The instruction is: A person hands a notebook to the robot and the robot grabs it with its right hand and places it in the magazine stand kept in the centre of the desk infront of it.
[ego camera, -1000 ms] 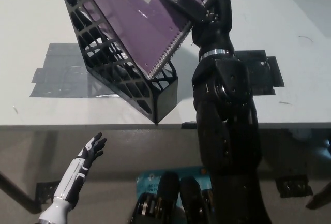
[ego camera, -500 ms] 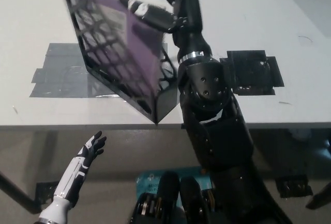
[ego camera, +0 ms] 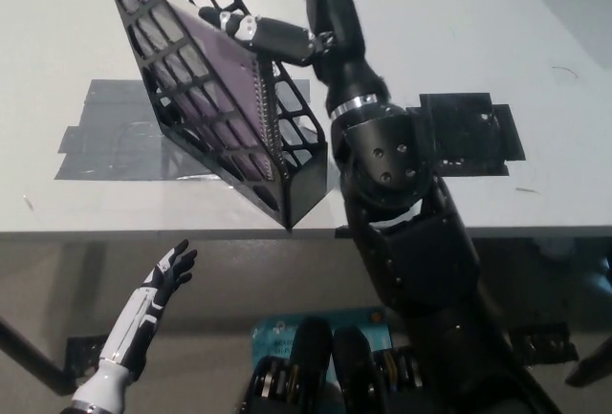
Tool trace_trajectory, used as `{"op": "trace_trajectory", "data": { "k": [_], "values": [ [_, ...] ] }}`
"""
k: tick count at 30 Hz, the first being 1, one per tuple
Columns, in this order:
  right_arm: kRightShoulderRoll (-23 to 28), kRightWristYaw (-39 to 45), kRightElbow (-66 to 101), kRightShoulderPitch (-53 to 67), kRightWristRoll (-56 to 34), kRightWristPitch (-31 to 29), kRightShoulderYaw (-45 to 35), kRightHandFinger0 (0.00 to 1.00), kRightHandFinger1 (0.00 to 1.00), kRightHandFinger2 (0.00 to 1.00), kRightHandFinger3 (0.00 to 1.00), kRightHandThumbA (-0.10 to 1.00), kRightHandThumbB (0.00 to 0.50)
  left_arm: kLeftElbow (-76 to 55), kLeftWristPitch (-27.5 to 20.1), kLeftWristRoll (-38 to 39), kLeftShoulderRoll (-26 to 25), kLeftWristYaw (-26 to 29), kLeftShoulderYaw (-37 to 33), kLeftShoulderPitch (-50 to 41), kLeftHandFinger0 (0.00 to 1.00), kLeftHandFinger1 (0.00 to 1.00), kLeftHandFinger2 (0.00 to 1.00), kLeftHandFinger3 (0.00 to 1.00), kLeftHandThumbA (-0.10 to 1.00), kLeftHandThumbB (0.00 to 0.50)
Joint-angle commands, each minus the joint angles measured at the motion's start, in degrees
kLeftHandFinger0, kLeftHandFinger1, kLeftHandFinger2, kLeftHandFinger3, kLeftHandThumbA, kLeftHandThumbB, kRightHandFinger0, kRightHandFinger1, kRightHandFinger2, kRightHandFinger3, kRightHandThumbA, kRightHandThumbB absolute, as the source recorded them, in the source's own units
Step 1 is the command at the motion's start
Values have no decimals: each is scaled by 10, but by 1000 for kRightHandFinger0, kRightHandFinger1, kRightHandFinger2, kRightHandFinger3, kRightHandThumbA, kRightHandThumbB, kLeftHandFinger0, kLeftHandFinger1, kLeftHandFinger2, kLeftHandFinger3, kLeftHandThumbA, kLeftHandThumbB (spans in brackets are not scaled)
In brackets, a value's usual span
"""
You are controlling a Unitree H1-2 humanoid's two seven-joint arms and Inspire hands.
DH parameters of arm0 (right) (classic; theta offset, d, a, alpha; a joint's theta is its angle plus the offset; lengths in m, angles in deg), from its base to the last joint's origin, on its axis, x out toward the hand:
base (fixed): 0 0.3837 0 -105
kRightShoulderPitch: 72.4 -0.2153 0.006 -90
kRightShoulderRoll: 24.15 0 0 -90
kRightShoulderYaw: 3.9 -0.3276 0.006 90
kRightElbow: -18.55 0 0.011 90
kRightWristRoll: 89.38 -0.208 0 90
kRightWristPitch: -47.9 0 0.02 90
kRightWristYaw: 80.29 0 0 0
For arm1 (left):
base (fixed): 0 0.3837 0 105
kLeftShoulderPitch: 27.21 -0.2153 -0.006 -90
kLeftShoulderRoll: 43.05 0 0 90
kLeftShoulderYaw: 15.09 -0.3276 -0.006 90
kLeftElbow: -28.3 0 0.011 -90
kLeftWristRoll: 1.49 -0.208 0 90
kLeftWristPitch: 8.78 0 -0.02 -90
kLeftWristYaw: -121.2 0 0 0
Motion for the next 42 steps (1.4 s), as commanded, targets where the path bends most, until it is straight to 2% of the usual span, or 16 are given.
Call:
{"op": "trace_trajectory", "data": {
  "k": [1,2,5,6,8,10,16,17,19,23,25,26,33,38,41,42],
  "values": [
    [19,28,117,-26,-16,8,-22,1000,1000,1000,1000,1000,395,-12,-11,11,-11,-15,2,15,1000,1000,1000,1000,1000,500],
    [22,30,131,-25,-18,11,-24,1000,1000,1000,1000,1000,395,-11,-12,11,-11,-16,1,15,1000,1000,1000,1000,1000,500],
    [38,33,217,-13,-21,38,-35,1000,1000,1000,1000,990,351,-6,-20,9,-11,-16,0,11,1000,1000,1000,1000,1000,500],
    [45,32,271,-2,-32,42,-47,1000,1000,1000,1000,976,305,-6,-22,-4,-11,-10,-2,8,1000,1000,1000,1000,1000,500],
    [53,34,304,7,-42,41,-55,1000,1000,1000,1000,976,276,-5,-22,-11,-11,-6,-2,6,1000,1000,1000,1000,1000,500],
    [71,35,373,27,-40,57,-66,1000,1000,1000,1000,1000,308,-12,-14,-16,-9,-3,-2,3,1000,1000,1000,1000,1000,500],
    [115,50,503,138,-67,58,-83,1000,1000,1000,1000,998,322,-15,-14,-21,-8,-2,-4,-11,1000,1000,1000,1000,1000,500],
    [123,54,519,176,-70,53,-83,1000,1000,1000,1000,997,303,-14,-16,-23,-8,-1,-4,-14,1000,1000,1000,1000,1000,500],
    [130,61,529,240,-75,40,-79,1000,1000,1000,1000,973,308,-11,-20,-23,-9,-1,-4,-19,1000,1000,1000,1000,1000,500],
    [140,80,509,335,-100,22,-61,1000,1000,1000,1000,960,293,-4,-22,-22,-6,1,-3,-24,1000,1000,1000,1000,1000,500],
    [142,88,495,362,-107,11,-55,1000,1000,1000,1000,950,261,-4,-20,-22,-5,1,-2,-24,1000,1000,1000,1000,1000,500],
    [143,95,472,390,-102,-9,-46,1000,1000,1000,1000,952,223,-1,-21,-22,-4,2,-2,-25,1000,1000,1000,1000,1000,500],
    [143,118,370,471,-89,-47,-20,1000,1000,1000,1000,889,240,0,-22,-20,-2,1,-1,-23,1000,1000,1000,1000,1000,500],
    [148,130,271,510,-87,-78,-17,1000,1000,1000,1000,901,141,0,-22,-25,-6,2,0,-14,1000,1000,1000,1000,1000,500],
    [154,140,238,509,-85,-82,-16,1000,1000,1000,1000,910,157,0,-22,-23,-6,3,2,-15,1000,1000,1000,1000,1000,500],
    [156,142,234,508,-82,-79,-14,1000,1000,1000,1000,921,179,0,-21,-21,-5,3,3,-16,1000,1000,1000,1000,1000,500]
  ]
}}
